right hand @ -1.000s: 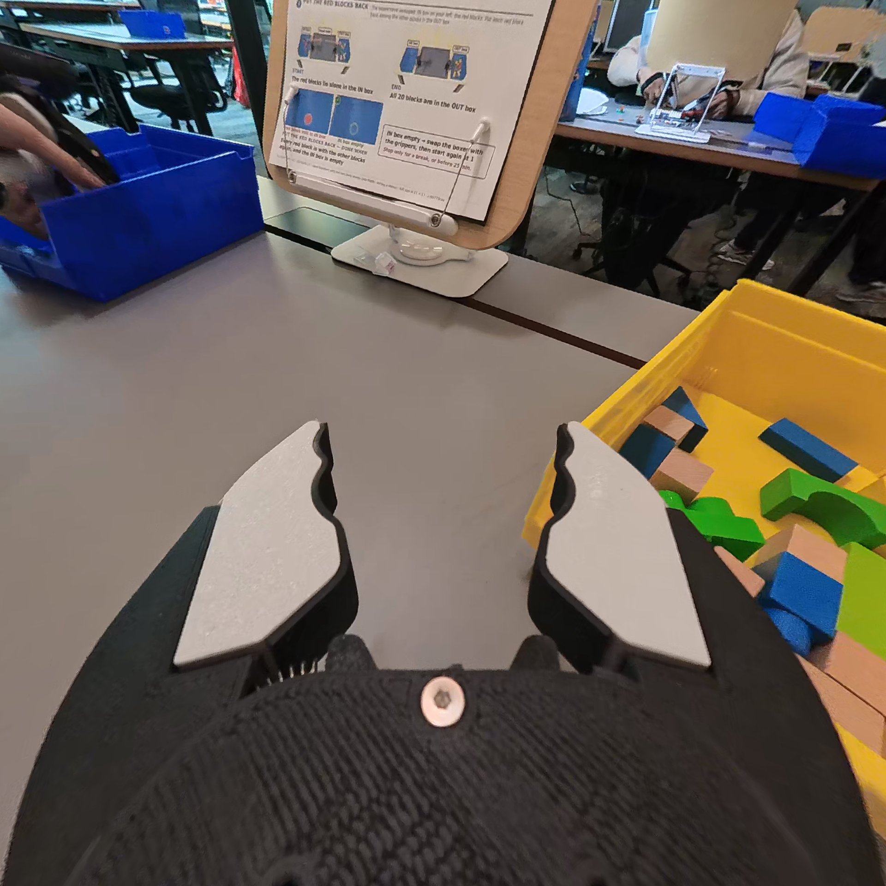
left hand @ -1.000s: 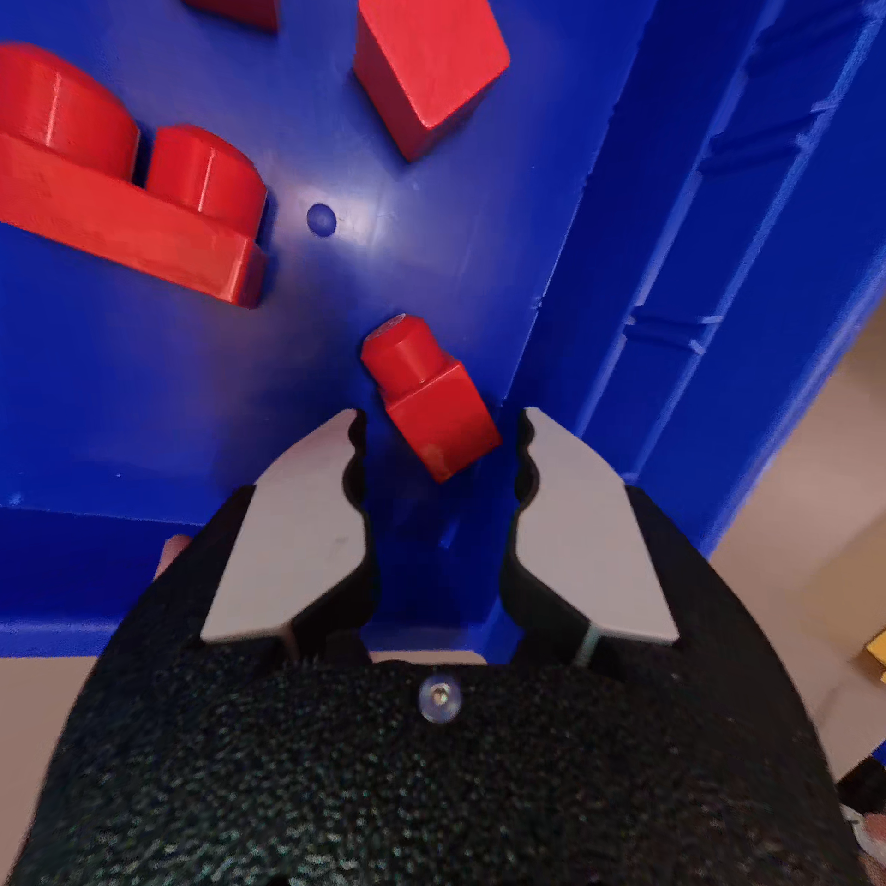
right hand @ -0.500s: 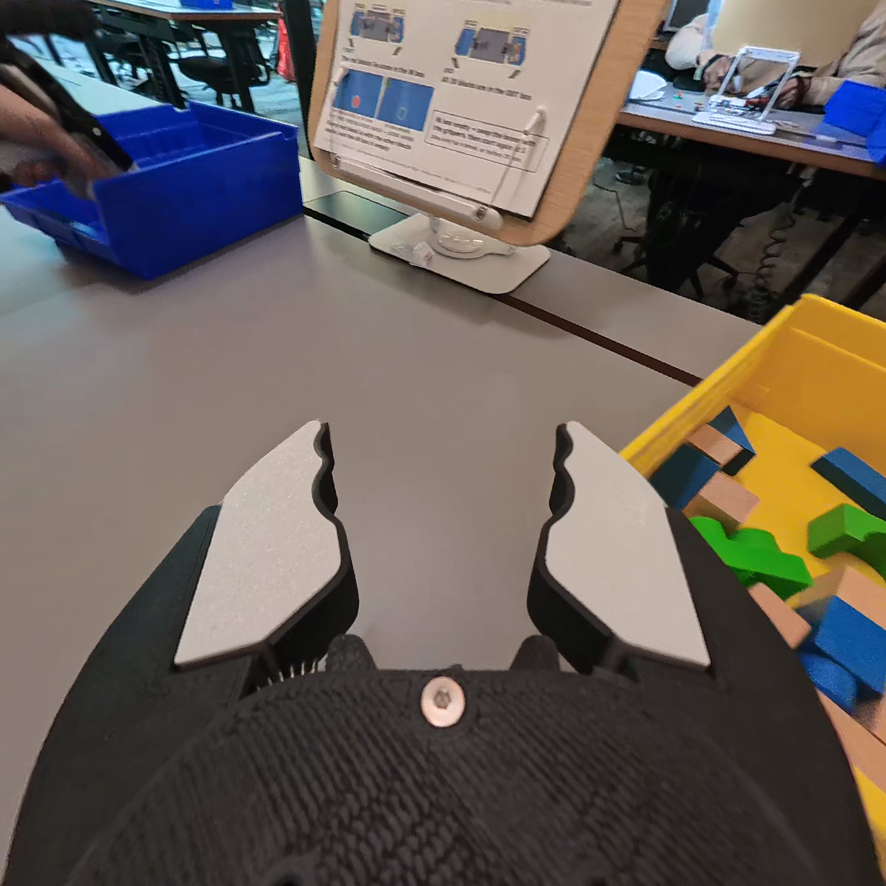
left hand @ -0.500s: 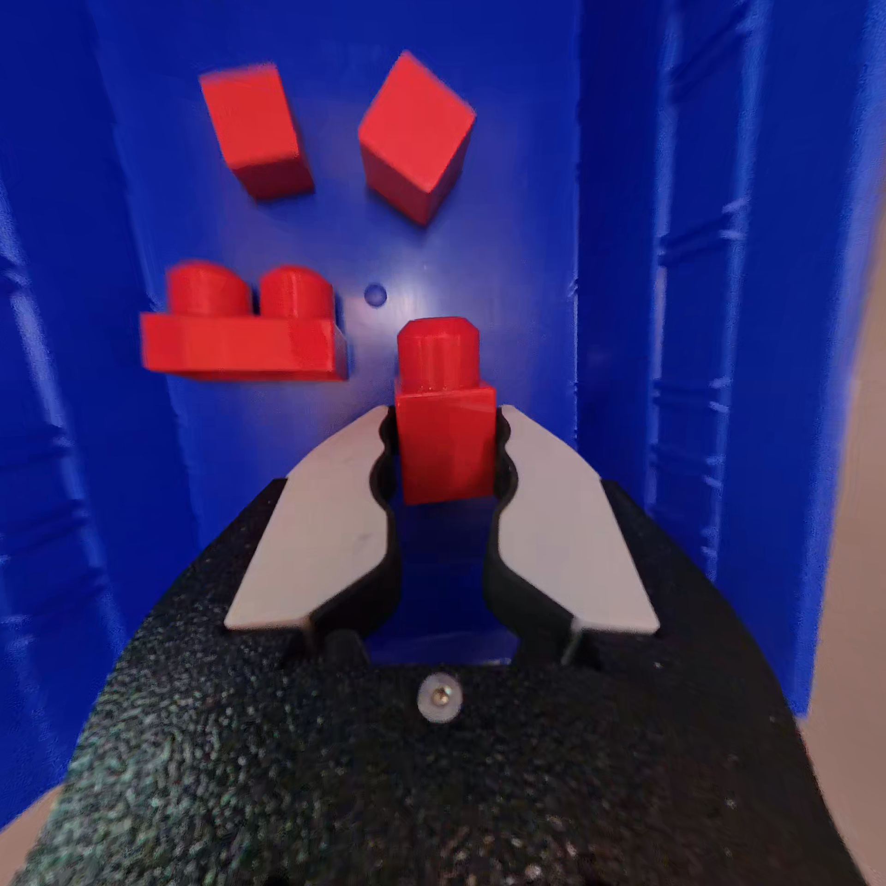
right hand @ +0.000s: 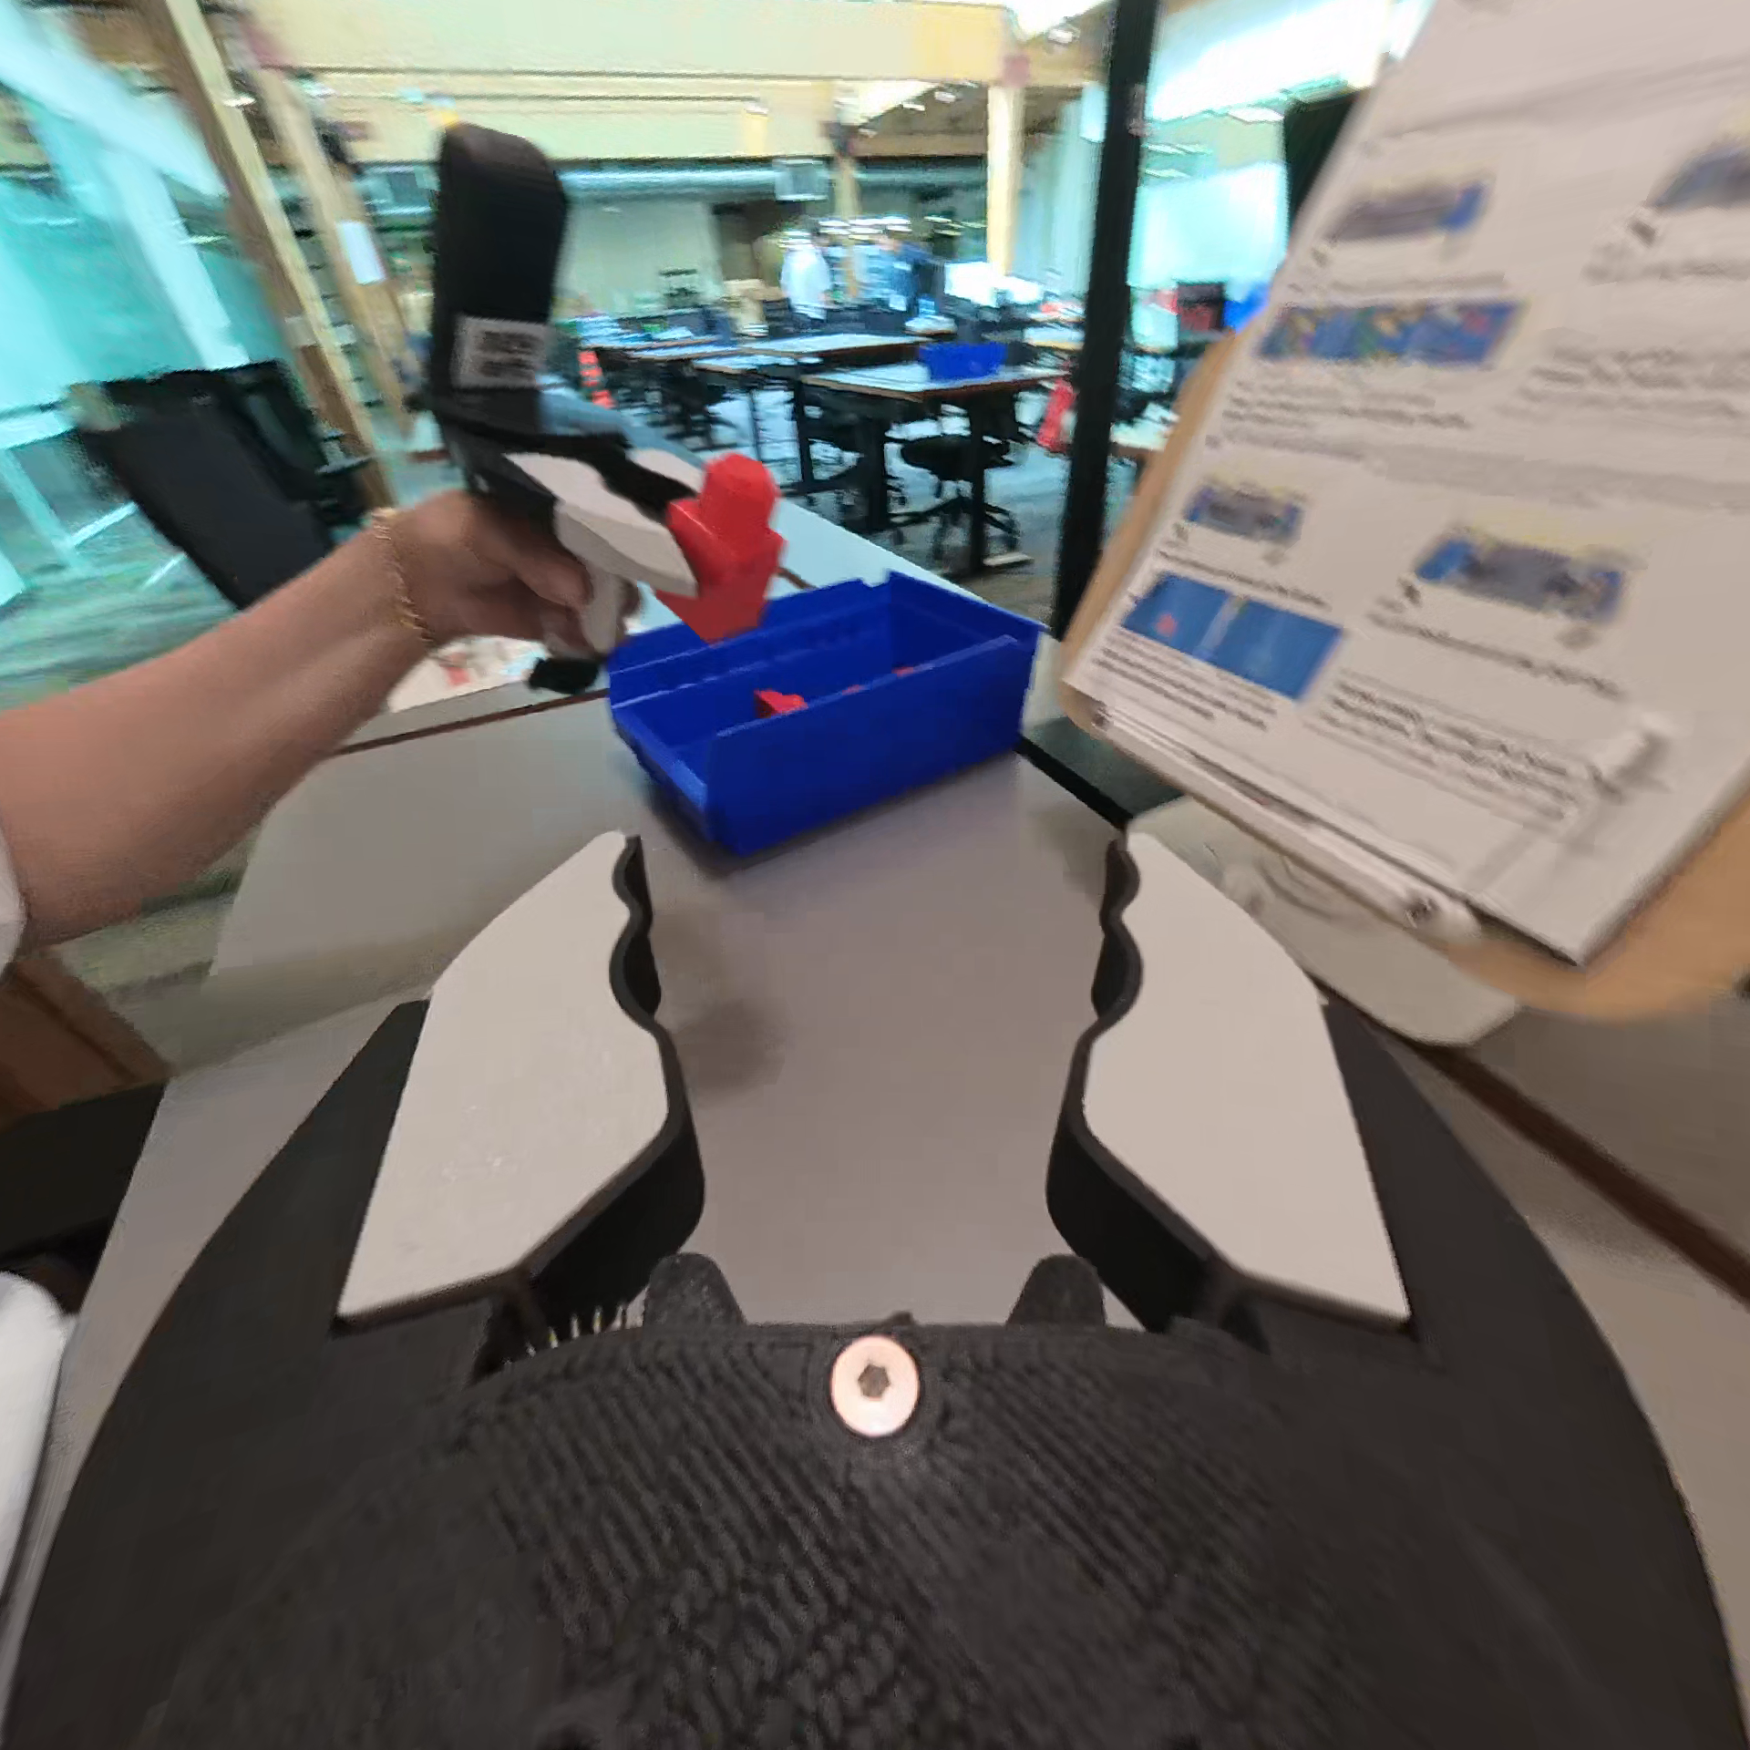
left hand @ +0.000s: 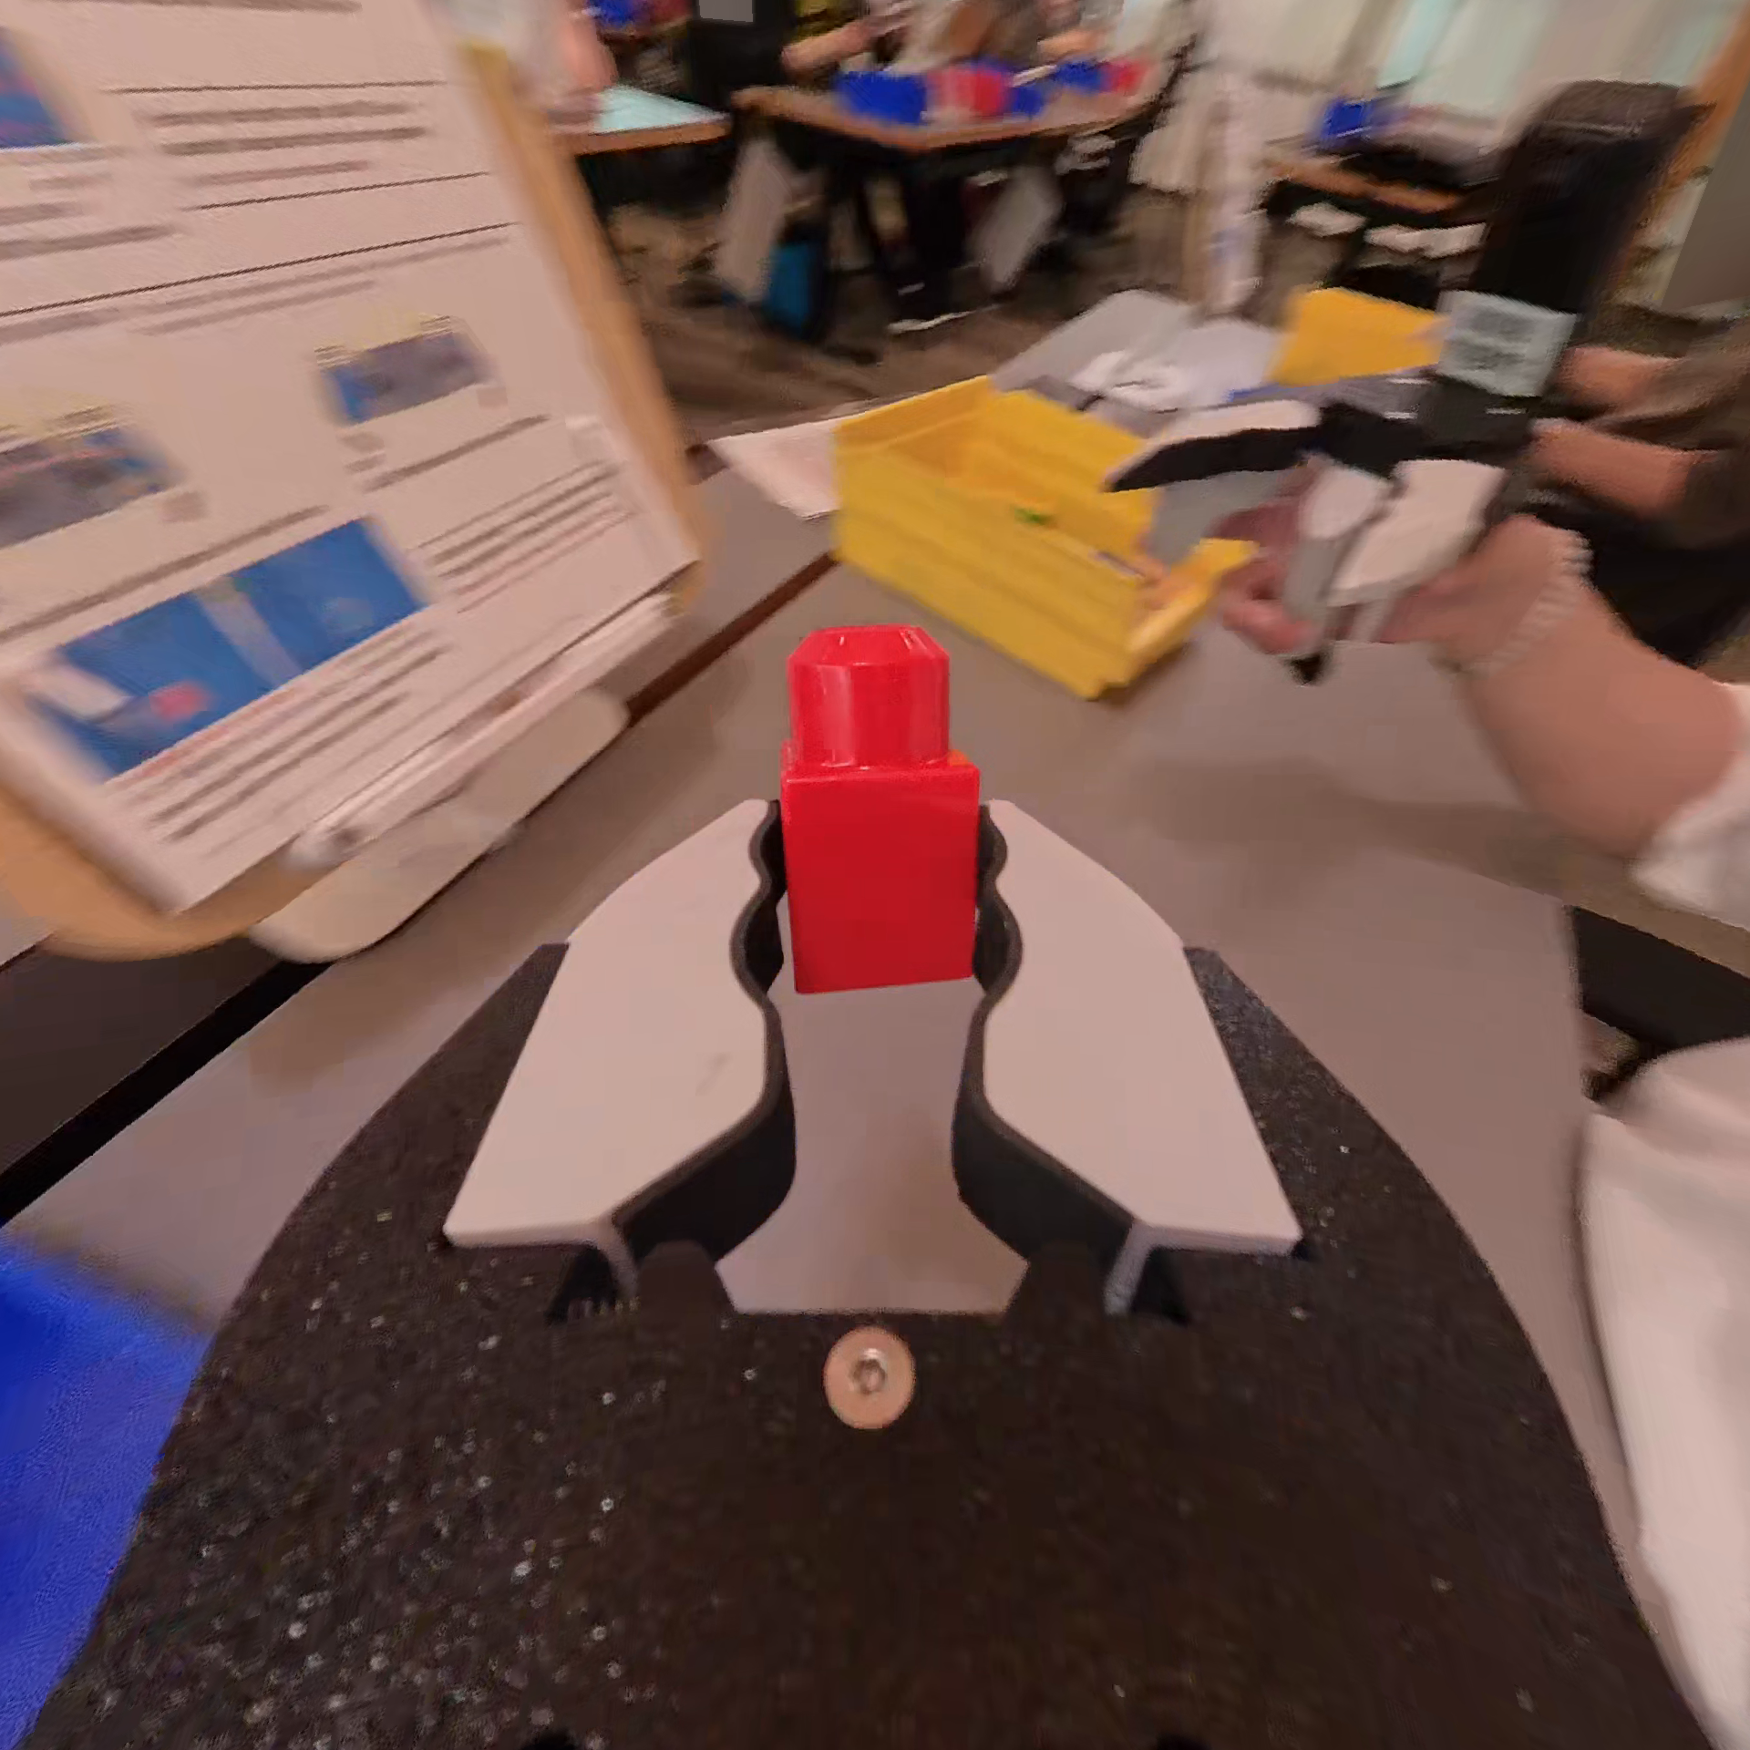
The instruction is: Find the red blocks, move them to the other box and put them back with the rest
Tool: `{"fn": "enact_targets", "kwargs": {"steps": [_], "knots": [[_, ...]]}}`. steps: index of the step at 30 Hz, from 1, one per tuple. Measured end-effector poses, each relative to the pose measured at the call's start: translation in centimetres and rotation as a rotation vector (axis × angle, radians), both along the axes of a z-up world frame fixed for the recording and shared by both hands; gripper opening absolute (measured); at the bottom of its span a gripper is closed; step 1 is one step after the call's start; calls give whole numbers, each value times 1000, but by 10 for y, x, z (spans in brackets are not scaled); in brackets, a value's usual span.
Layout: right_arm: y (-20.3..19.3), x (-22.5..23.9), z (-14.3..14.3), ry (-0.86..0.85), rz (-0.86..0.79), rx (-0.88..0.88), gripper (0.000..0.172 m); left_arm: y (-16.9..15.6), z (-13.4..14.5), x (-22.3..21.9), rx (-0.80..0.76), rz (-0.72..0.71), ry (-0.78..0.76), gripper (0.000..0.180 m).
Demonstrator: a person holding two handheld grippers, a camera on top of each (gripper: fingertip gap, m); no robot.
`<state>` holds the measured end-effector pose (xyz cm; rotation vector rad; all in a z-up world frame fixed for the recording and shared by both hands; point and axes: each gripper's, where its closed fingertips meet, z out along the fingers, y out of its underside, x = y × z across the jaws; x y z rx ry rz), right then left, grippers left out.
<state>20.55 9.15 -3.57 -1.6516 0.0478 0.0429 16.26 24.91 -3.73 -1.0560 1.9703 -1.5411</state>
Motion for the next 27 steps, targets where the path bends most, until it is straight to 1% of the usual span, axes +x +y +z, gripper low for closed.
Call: {"fn": "enact_targets", "kwargs": {"steps": [1,3,7,10,14,16,18,22,23,25,26,27], "knots": [[7,-7,6,-38,54,9,92,-20,-1,0,-25,-79,-20,37],[18,-20,15,-83,157,17,86,-55,-5,0,-60,-208,-48,37],[32,-39,18,-108,273,9,79,-109,-13,-1,-79,-397,-109,37],[33,-50,16,-106,328,15,69,-132,-15,-1,-88,-469,-135,37],[30,-49,17,-74,327,41,48,-147,-14,-4,-100,-528,-164,37],[27,-47,18,-65,326,53,38,-150,-16,-4,-105,-537,-163,37],[25,-51,17,-65,365,43,29,-152,-17,-3,-116,-535,-165,37],[25,-49,10,-41,373,-14,28,-153,-23,-2,-103,-511,-159,37],[24,-47,10,-26,367,-22,28,-153,-23,0,-110,-489,-159,37],[20,-36,12,-18,314,-44,28,-150,-20,9,-117,-394,-177,37],[13,-27,14,-14,278,-55,28,-146,-21,15,-99,-335,-183,44],[4,-12,18,1,217,-72,28,-141,-24,20,-64,-280,-170,54]]}}
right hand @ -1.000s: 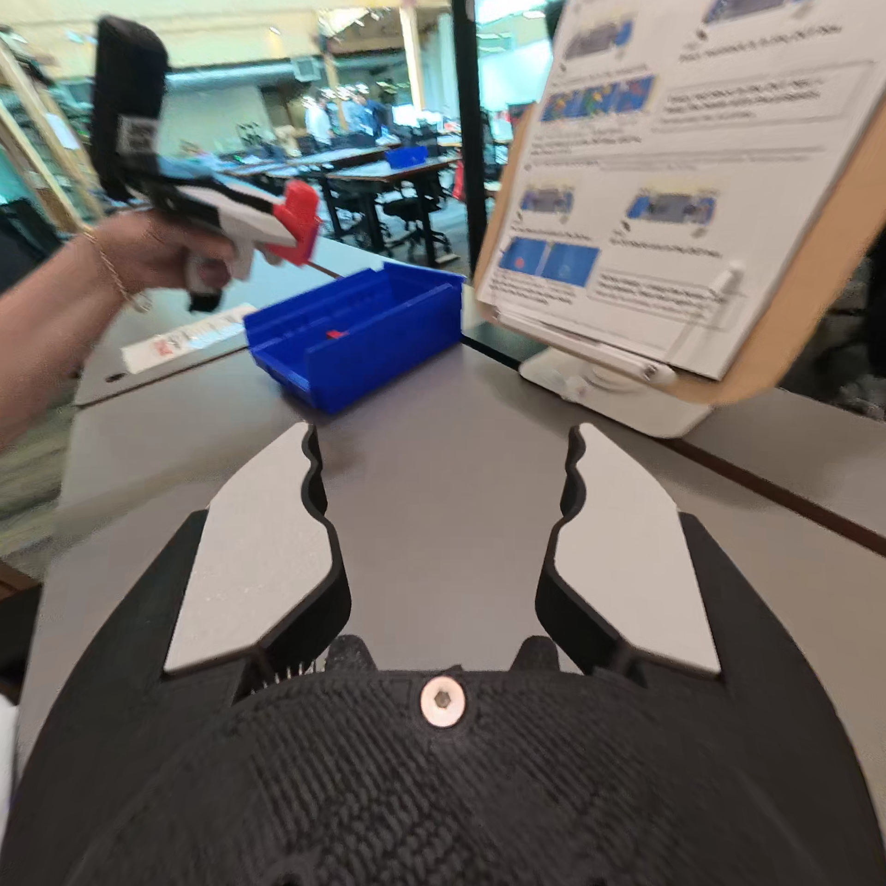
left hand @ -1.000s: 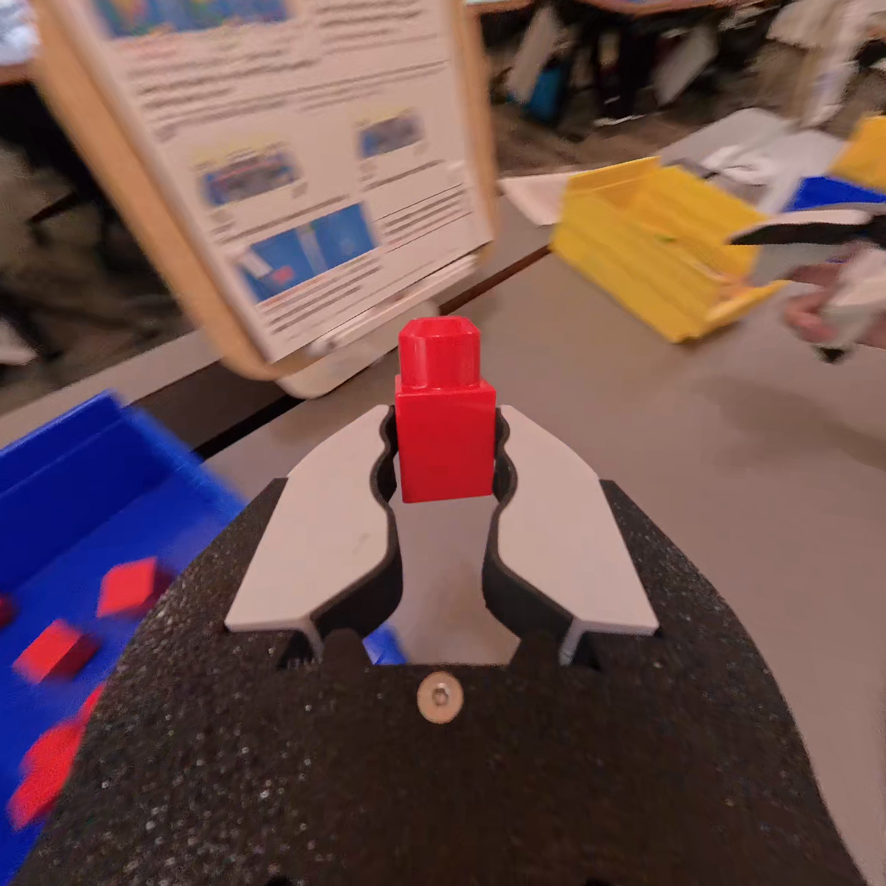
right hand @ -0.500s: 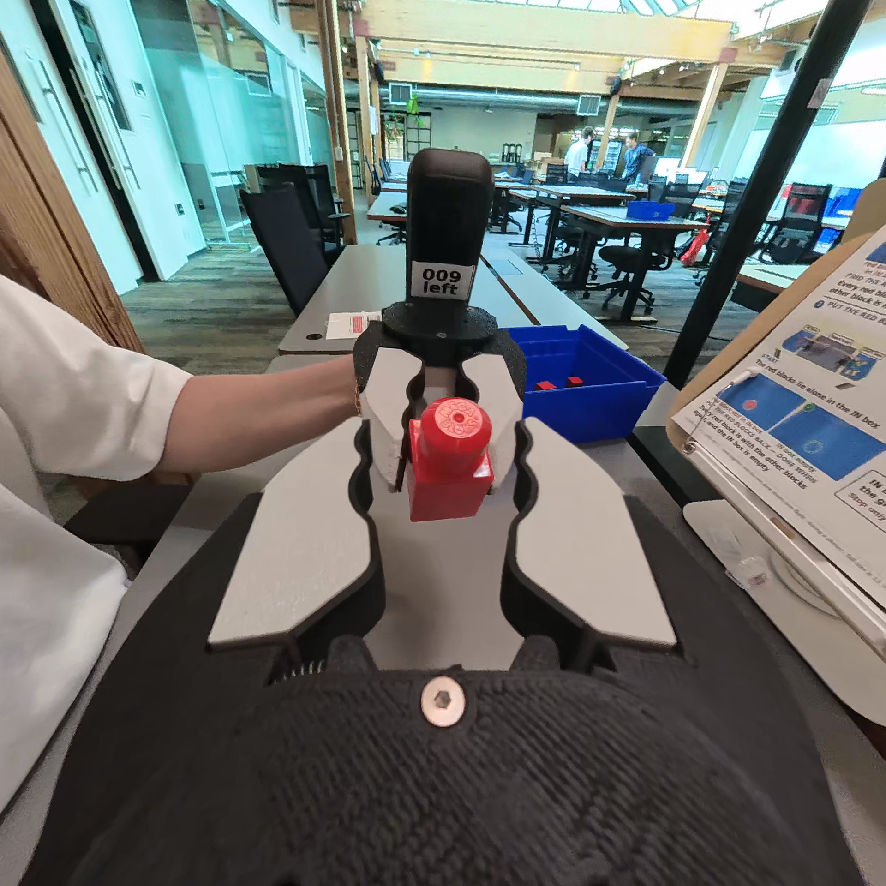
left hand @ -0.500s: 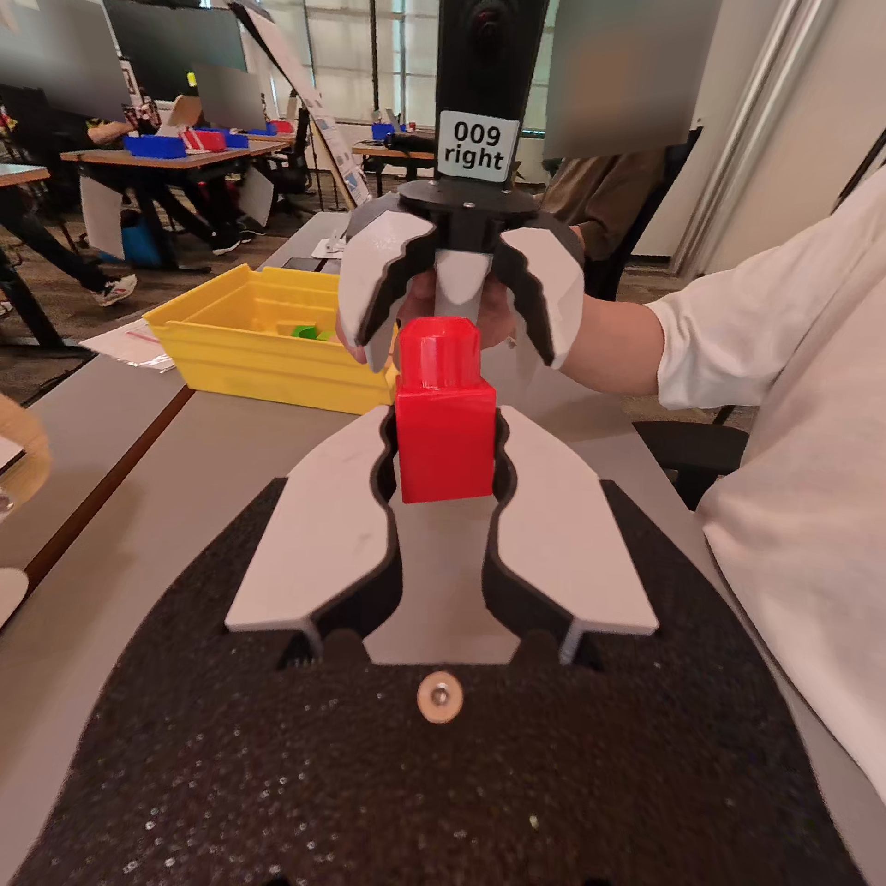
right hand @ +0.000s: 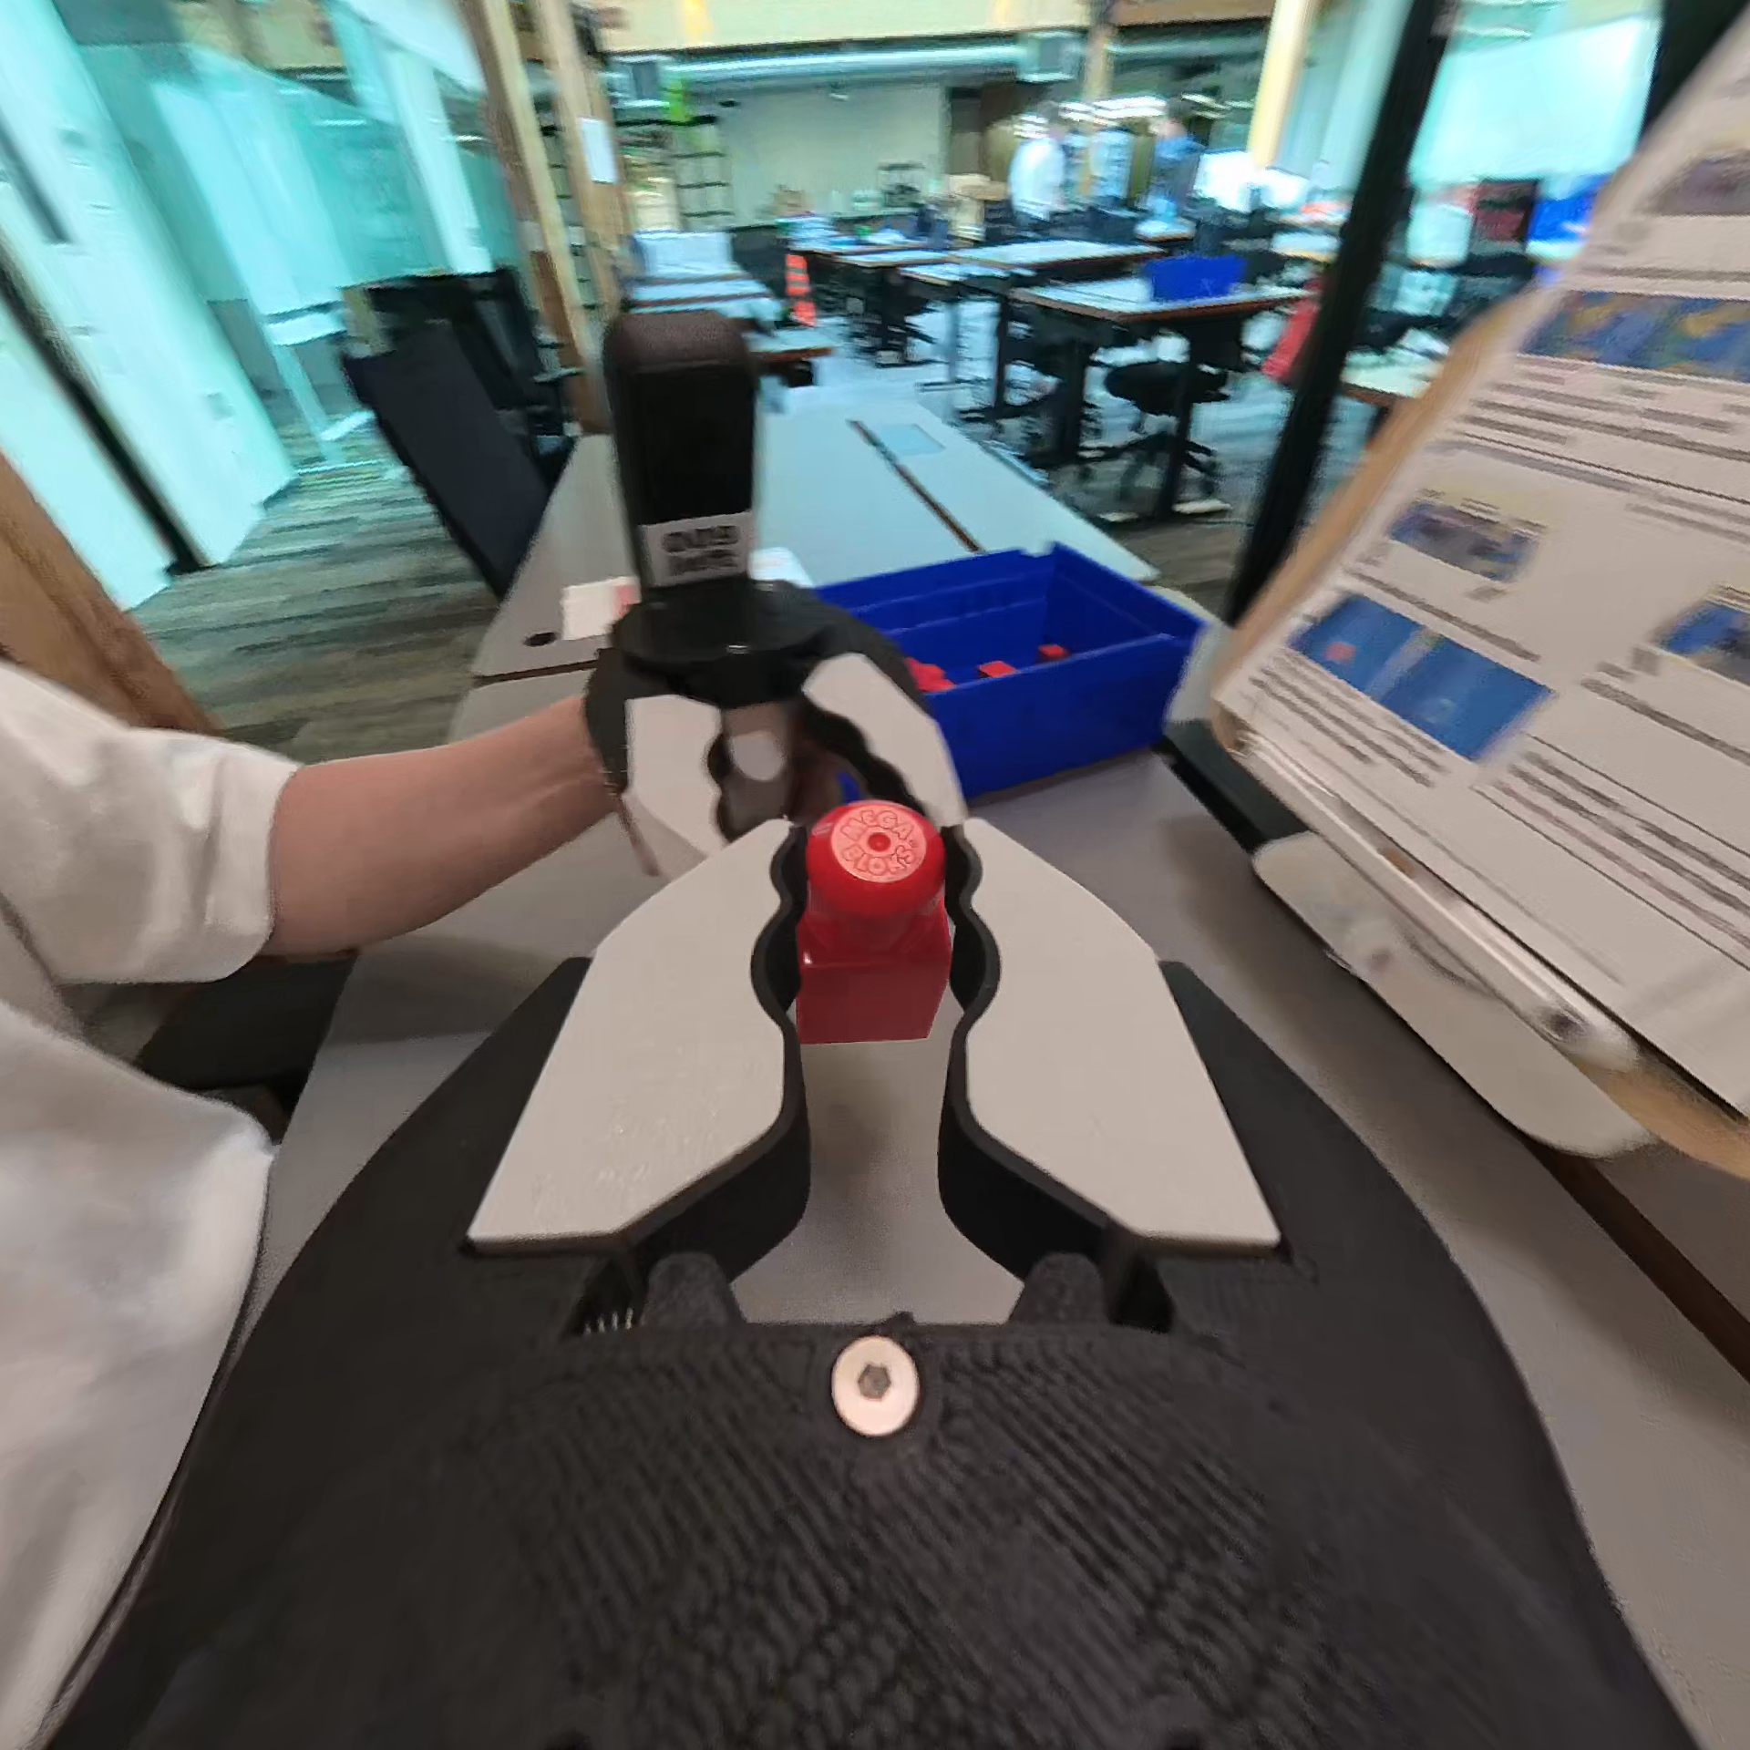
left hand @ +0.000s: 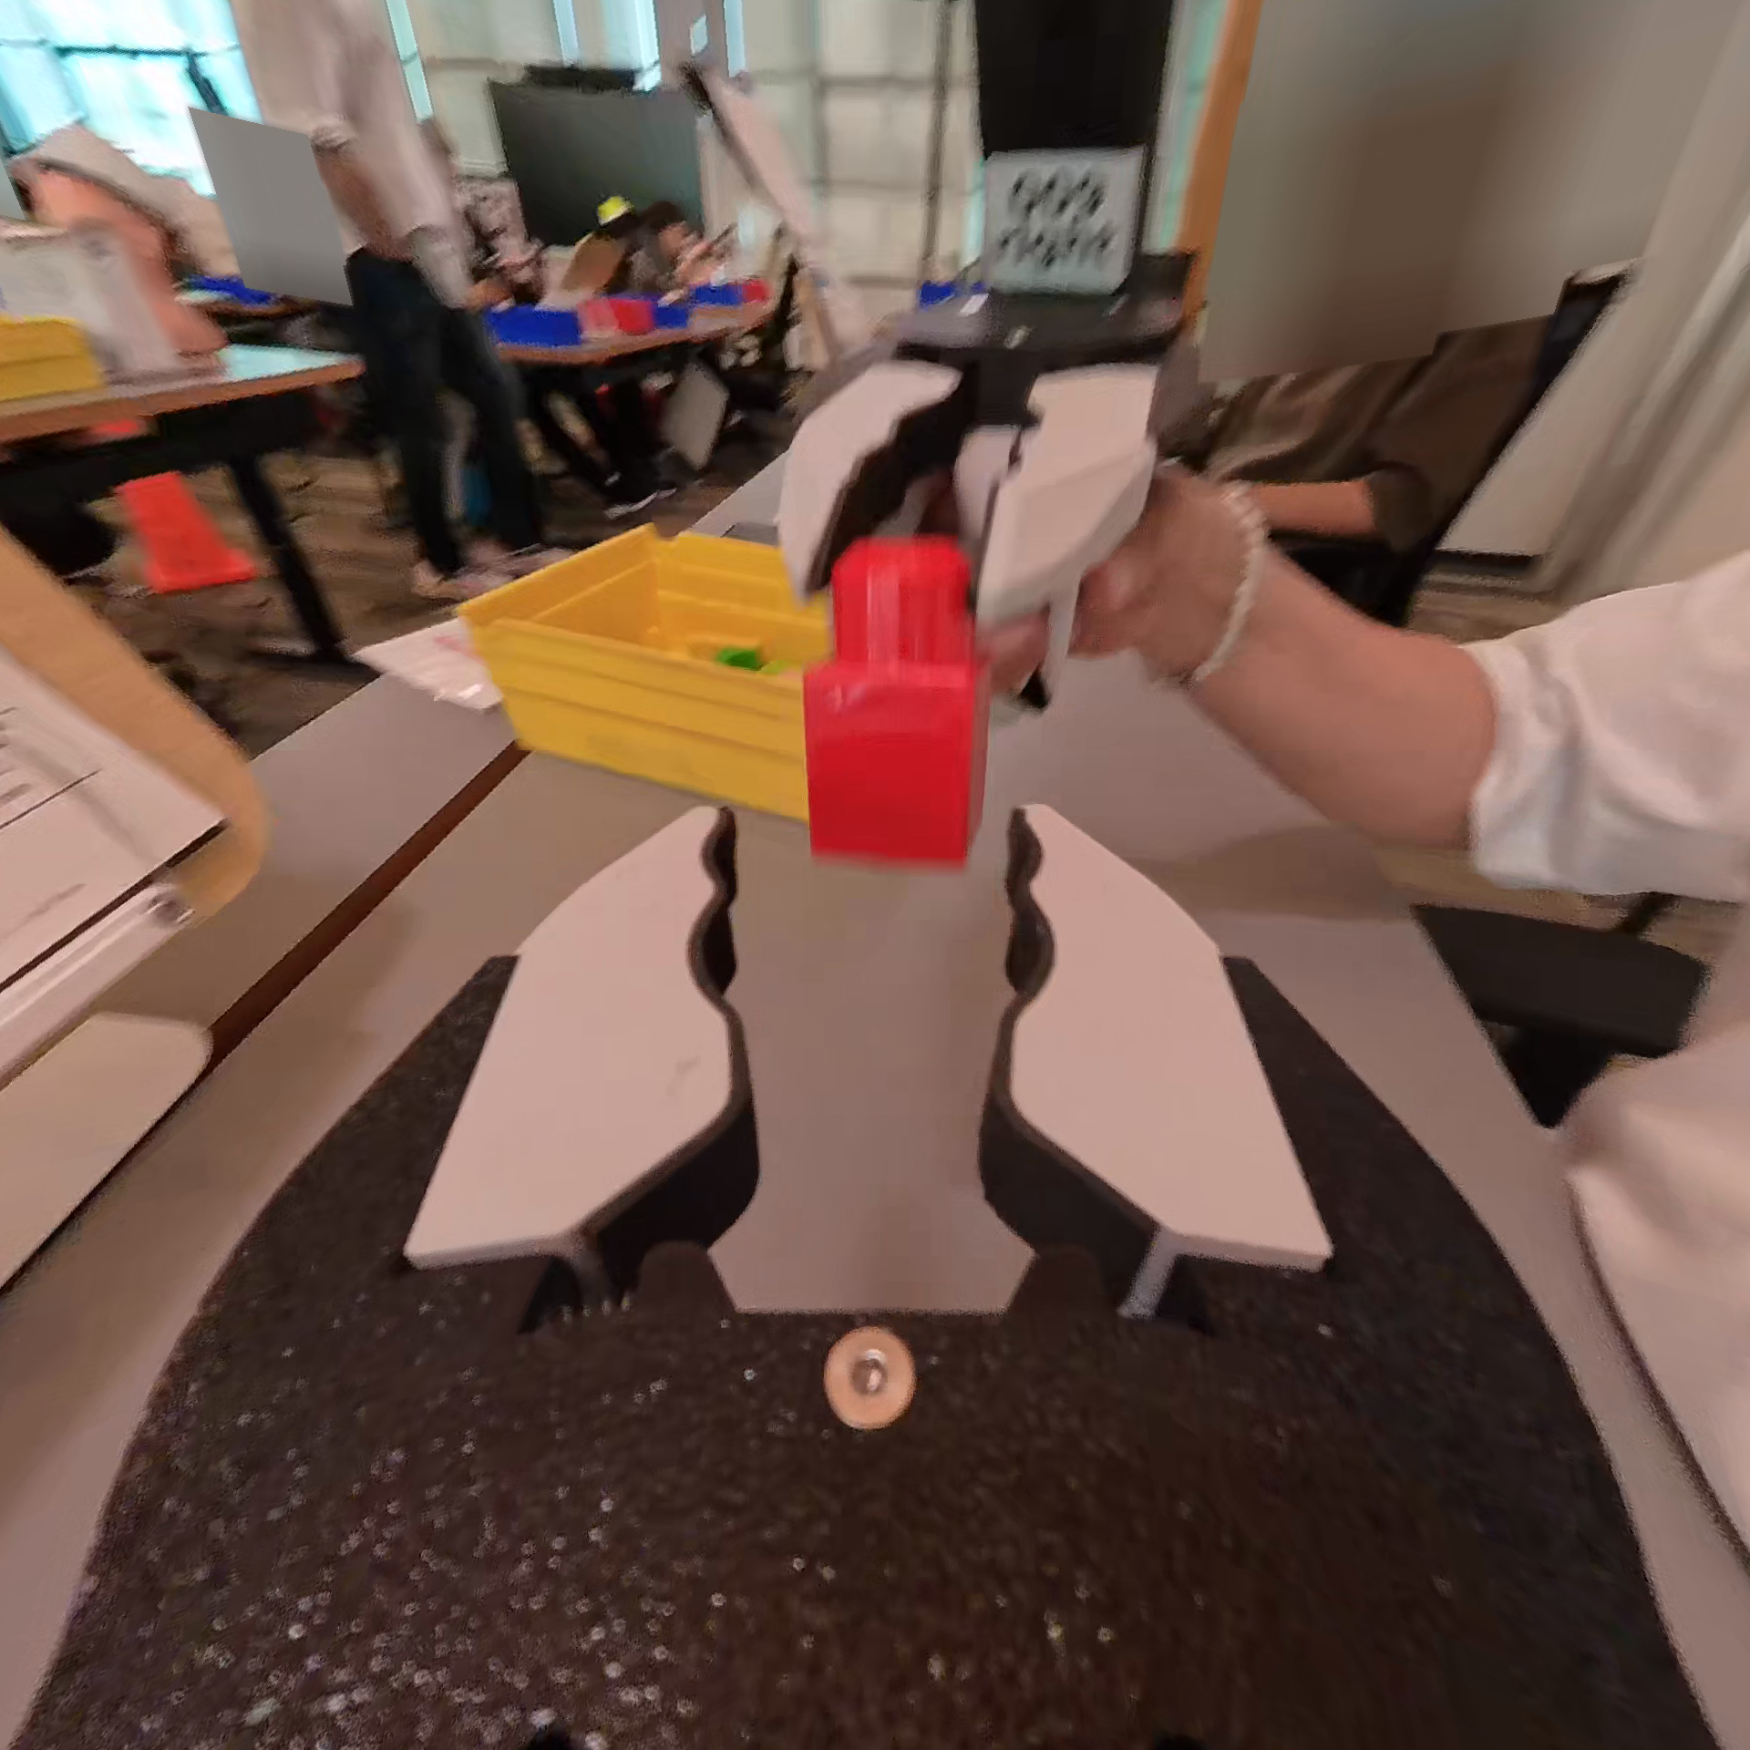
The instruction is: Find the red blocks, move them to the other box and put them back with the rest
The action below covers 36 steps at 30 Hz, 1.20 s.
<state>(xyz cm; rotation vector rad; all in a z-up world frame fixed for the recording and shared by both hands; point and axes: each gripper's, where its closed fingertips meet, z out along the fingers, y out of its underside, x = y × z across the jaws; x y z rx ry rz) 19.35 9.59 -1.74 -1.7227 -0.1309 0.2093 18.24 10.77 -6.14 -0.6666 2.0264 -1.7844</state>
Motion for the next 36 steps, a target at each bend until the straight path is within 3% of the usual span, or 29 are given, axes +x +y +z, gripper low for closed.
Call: {"fn": "enact_targets", "kwargs": {"steps": [4,7,11,16,23,28,32,36], "knots": [[-75,103,7,-3,-438,-162,28,28,-29,8,248,206,70,69],[-156,186,-12,-45,-788,-385,28,46,-46,5,407,320,90,72],[-221,247,-50,-10,-1000,-597,28,55,-54,1,395,423,185,71],[-238,284,-106,76,-1043,-768,28,62,-60,-8,257,479,292,65],[-232,304,-159,179,-1002,-904,28,87,-79,-27,246,549,377,62],[-229,305,-171,185,-972,-954,29,95,-76,-30,184,564,405,62],[-232,306,-169,155,-1000,-924,58,100,-75,-29,151,570,415,63],[-229,295,-144,149,-1015,-787,68,112,-70,-30,106,594,422,63]]}}
